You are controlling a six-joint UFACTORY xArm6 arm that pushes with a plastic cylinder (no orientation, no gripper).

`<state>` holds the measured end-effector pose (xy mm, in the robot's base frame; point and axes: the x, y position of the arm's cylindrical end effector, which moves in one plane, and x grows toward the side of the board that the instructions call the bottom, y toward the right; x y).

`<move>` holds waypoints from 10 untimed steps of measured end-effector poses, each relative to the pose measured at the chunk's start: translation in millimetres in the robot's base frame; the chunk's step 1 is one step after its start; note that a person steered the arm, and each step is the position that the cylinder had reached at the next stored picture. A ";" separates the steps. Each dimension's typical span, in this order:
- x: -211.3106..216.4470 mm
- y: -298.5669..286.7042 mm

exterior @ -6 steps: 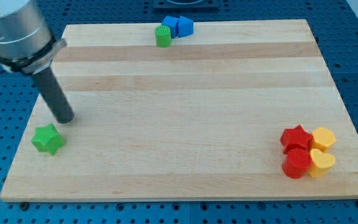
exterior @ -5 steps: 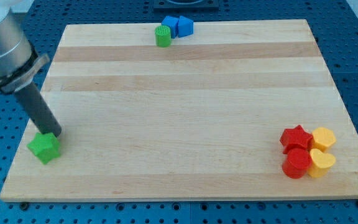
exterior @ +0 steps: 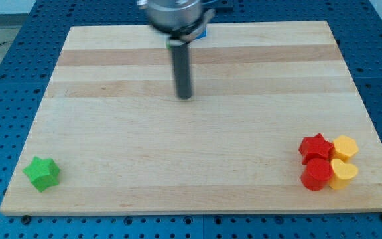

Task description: Move the blue triangle towards left side

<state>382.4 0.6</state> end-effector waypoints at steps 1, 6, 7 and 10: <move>-56.3 60.7; -161.8 -17.6; -156.6 -49.8; -70.7 -146.4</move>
